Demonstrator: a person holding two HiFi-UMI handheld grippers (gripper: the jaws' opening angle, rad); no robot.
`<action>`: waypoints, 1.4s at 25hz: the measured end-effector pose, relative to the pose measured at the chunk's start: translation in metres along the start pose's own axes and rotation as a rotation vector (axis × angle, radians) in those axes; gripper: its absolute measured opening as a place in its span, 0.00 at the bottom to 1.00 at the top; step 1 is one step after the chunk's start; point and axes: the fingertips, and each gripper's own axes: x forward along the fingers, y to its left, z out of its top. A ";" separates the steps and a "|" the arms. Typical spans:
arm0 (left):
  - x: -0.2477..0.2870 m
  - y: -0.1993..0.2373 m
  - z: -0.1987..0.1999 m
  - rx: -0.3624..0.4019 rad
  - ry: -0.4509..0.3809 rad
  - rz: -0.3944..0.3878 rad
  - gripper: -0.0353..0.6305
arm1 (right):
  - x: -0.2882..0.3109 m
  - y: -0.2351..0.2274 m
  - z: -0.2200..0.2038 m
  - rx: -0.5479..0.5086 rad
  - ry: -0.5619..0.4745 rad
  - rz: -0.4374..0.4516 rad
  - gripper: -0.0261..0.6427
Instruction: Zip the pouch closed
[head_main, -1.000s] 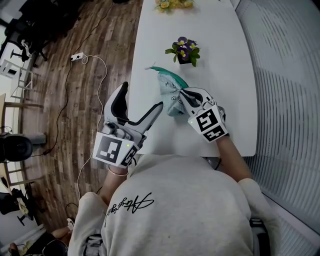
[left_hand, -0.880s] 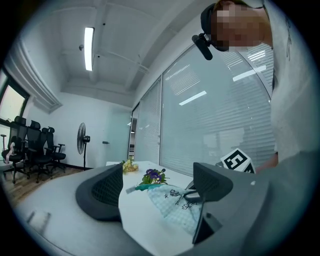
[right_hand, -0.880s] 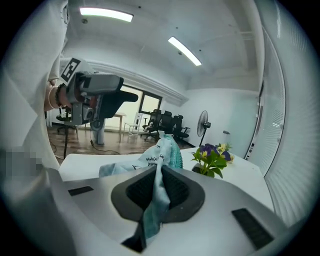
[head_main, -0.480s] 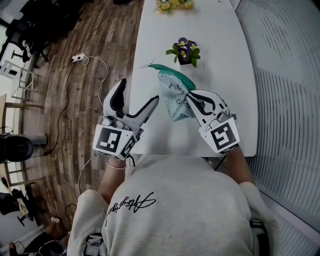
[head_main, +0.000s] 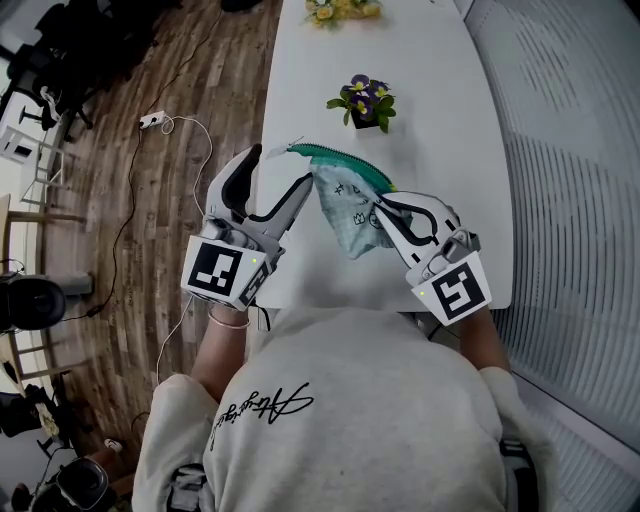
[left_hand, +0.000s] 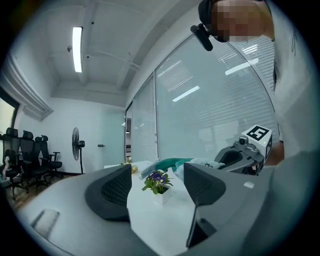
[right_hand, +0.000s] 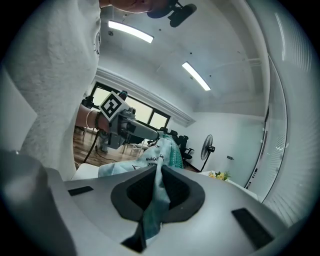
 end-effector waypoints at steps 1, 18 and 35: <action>0.001 0.001 0.001 0.017 0.003 -0.003 0.53 | -0.001 0.000 0.001 -0.002 -0.001 0.001 0.06; 0.014 -0.009 0.001 0.104 0.021 -0.031 0.17 | -0.019 -0.003 0.001 -0.024 0.022 -0.038 0.06; 0.017 -0.015 0.015 0.068 -0.065 -0.028 0.07 | -0.013 0.011 -0.010 -0.010 0.036 0.068 0.23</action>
